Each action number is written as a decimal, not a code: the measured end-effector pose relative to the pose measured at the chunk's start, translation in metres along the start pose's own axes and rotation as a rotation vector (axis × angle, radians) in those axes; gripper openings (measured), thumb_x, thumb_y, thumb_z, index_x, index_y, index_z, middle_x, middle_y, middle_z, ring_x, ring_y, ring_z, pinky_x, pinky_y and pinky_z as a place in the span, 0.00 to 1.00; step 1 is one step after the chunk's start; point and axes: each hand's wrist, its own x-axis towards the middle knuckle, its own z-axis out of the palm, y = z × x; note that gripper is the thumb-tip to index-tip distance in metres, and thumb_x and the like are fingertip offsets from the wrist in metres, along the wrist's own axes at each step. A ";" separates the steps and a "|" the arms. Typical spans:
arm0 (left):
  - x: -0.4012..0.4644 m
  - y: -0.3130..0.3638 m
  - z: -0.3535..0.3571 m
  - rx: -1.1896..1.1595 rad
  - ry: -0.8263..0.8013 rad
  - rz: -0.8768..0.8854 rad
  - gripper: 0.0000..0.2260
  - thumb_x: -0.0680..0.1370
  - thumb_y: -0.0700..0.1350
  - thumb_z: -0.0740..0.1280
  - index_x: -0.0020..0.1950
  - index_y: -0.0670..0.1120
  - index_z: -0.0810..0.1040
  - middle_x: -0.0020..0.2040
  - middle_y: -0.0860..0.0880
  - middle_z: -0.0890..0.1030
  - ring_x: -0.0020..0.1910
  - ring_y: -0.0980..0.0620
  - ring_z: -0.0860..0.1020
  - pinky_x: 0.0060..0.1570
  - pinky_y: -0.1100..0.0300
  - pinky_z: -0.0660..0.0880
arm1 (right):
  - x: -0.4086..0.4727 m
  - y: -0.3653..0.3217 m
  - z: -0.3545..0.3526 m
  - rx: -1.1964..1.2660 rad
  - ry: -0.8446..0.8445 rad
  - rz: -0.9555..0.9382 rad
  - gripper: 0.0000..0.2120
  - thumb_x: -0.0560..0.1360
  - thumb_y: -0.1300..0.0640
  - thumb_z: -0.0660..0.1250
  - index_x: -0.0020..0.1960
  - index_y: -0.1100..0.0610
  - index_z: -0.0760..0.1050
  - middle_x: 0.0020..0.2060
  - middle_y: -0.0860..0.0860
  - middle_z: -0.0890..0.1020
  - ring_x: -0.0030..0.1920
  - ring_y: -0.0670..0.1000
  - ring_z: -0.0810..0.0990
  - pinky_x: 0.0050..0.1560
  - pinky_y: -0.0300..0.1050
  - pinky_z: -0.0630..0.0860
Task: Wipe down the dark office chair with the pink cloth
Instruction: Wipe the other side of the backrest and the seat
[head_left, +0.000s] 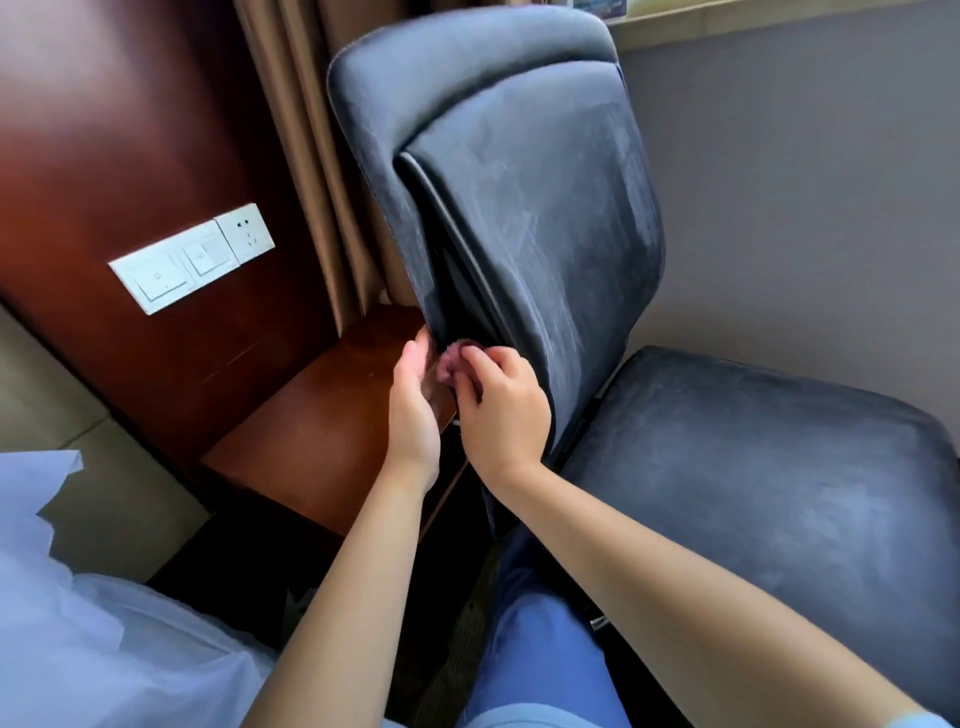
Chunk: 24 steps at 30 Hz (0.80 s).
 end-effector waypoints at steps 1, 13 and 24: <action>0.001 0.003 -0.001 -0.002 -0.007 0.005 0.20 0.83 0.51 0.44 0.69 0.50 0.69 0.60 0.53 0.80 0.60 0.59 0.76 0.60 0.65 0.72 | 0.011 -0.008 -0.003 0.030 0.039 -0.046 0.09 0.72 0.59 0.69 0.51 0.56 0.81 0.45 0.51 0.82 0.43 0.54 0.80 0.37 0.47 0.78; 0.007 0.012 -0.011 0.056 -0.008 -0.014 0.21 0.83 0.54 0.44 0.65 0.55 0.73 0.63 0.53 0.78 0.64 0.54 0.74 0.69 0.52 0.67 | 0.039 -0.004 0.003 -0.093 0.105 -0.377 0.11 0.72 0.62 0.68 0.55 0.59 0.80 0.50 0.53 0.82 0.46 0.55 0.79 0.41 0.49 0.76; 0.037 0.050 -0.008 0.032 0.042 0.027 0.25 0.82 0.59 0.45 0.73 0.49 0.67 0.61 0.54 0.78 0.64 0.53 0.75 0.63 0.55 0.71 | 0.041 0.006 0.007 -0.094 0.086 -0.456 0.12 0.72 0.65 0.68 0.55 0.61 0.80 0.50 0.55 0.81 0.44 0.57 0.79 0.41 0.52 0.77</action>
